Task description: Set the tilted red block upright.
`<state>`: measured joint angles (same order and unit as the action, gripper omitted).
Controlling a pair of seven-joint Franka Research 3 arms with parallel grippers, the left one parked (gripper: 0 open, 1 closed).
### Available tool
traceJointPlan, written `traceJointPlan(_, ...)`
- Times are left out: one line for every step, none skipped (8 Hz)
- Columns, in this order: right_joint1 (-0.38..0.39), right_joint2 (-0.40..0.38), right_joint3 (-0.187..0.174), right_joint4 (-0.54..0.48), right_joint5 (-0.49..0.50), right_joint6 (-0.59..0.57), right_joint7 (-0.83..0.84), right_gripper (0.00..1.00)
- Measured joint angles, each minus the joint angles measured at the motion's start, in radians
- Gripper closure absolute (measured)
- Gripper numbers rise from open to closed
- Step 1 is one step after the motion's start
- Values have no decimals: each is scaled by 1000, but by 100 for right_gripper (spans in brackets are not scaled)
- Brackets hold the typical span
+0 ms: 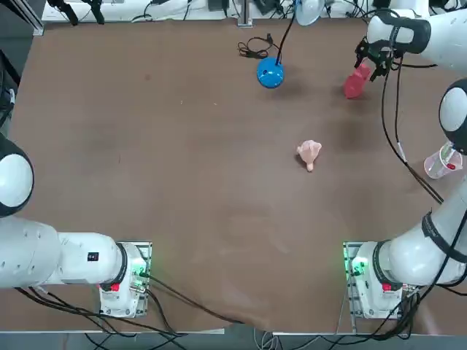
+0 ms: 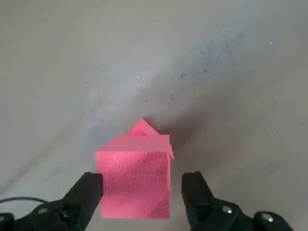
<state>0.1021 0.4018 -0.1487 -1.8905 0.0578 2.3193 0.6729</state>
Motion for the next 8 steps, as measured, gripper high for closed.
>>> traceJointPlan(0,0,0,0,4,0,0,0)
traceJointPlan(0,0,0,0,4,0,0,0)
traceJointPlan(0,0,0,0,4,0,0,0)
traceJointPlan(0,0,0,0,4,0,0,0)
traceJointPlan(0,0,0,0,5,0,0,0)
traceJointPlan(0,0,0,0,5,0,0,0)
traceJointPlan(0,0,0,0,5,0,1,0)
traceJointPlan(0,0,0,0,17,0,2,0)
